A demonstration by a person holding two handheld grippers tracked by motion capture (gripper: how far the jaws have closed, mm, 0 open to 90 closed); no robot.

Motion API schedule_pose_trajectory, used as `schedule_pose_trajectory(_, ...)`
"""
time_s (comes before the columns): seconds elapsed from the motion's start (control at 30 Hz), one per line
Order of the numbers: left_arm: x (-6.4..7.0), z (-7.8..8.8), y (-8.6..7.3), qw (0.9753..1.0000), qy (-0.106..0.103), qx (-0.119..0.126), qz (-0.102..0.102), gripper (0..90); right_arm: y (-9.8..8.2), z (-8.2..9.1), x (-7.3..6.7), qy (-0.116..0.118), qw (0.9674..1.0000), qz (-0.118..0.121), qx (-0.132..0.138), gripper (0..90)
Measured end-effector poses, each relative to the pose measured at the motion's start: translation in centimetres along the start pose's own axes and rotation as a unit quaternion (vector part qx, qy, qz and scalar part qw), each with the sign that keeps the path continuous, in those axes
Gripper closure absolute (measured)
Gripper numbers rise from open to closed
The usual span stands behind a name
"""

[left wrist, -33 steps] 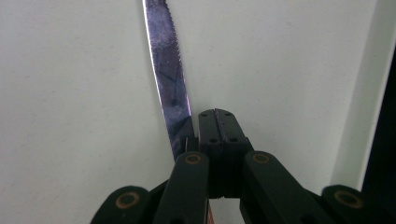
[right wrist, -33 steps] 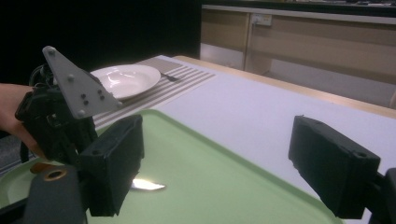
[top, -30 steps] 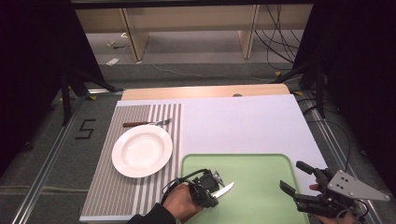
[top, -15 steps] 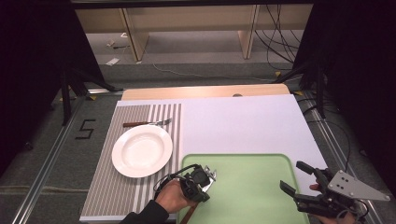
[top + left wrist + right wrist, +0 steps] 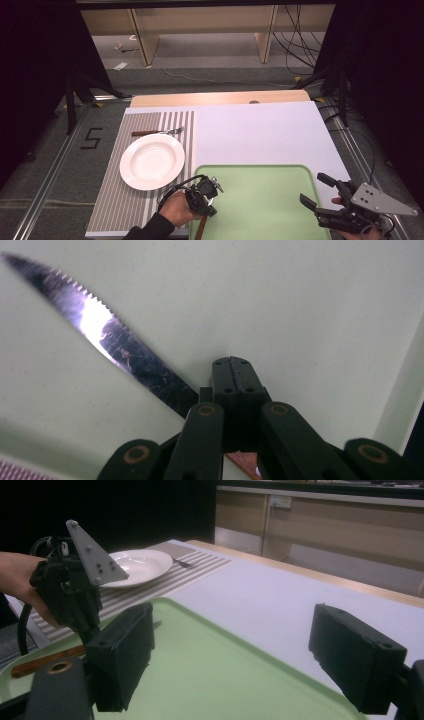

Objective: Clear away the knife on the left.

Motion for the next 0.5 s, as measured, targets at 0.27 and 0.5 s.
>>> schedule_pose_trajectory(0.27, -0.68, 0.4, -0.71, 0.9999, -0.002, -0.008, 0.01, 89.6, -0.01, 0.0, 0.0, 0.0, 1.0, 0.001, 0.0, 19.3)
schedule_pose_trajectory(0.5, -1.07, 0.58, -1.01, 0.9998, -0.005, -0.01, 0.016, 89.6, 0.0, 0.0, -0.03, 0.0, 1.0, 0.001, 0.0, 19.3)
Point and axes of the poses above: each handheld gripper's, and its own axes: z roughly backward along the jaws, y roughly out of its top, x roughly to its right, the point moved 10 cm from there along -z, roughly forward along the jaws, and after that the axes turned 12 degrees about z, right-handed, at the moved point
